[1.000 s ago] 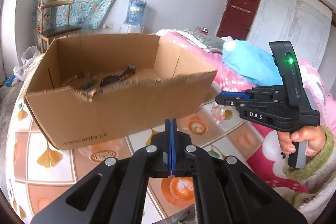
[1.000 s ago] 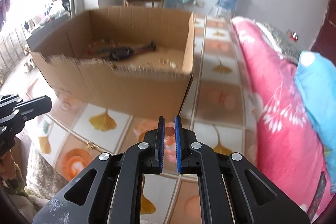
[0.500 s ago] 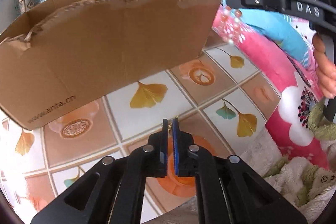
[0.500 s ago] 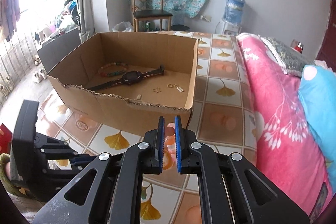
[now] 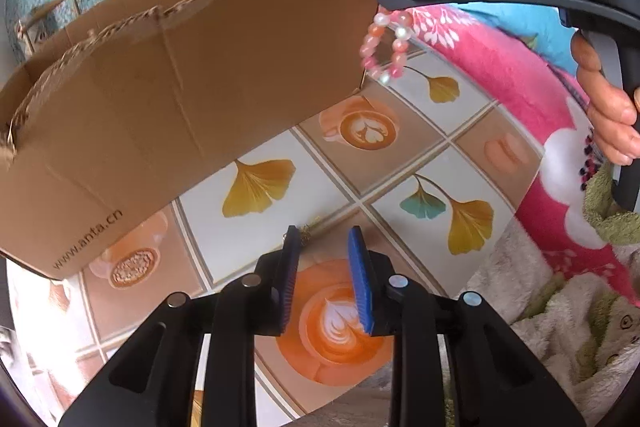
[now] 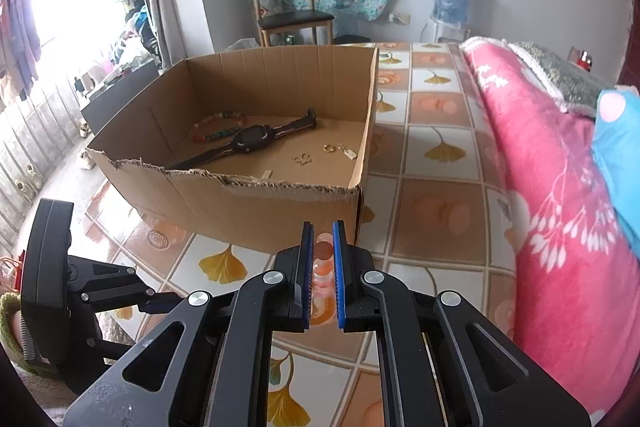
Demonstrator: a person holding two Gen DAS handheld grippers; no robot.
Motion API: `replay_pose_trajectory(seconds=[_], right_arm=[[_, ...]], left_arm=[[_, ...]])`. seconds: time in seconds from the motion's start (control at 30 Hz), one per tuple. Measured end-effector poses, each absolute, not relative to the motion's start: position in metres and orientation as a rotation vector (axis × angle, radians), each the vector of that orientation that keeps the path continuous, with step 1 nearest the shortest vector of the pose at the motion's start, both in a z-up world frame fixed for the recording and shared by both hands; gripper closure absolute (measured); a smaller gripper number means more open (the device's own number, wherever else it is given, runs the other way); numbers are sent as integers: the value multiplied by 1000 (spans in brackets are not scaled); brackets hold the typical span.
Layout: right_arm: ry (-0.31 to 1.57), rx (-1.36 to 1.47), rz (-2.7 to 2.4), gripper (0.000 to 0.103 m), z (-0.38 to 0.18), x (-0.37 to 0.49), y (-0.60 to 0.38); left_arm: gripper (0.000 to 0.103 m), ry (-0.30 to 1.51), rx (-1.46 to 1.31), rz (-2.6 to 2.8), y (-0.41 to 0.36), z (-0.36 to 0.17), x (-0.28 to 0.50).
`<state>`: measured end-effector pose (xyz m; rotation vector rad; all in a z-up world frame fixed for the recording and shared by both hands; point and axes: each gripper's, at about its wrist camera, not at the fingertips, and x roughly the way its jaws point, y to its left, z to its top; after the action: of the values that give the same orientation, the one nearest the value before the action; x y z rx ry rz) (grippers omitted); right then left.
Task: Organize jewelry
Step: 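Carry the gold charm with the left gripper while the right gripper carries the bracelet over the box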
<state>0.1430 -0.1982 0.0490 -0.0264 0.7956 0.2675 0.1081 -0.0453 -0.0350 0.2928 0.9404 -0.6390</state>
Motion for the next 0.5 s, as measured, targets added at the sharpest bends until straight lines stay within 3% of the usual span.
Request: replay_pose_trajectory(seconds=[0.4,0.5], right_arm=[[810,52,327,96,32,146,-210],[814,67,340,96,28,147,-212]], left_arm=[[89,987,329,-614,-54,-33,122],[96,988,349,-601,-59,-34,125]])
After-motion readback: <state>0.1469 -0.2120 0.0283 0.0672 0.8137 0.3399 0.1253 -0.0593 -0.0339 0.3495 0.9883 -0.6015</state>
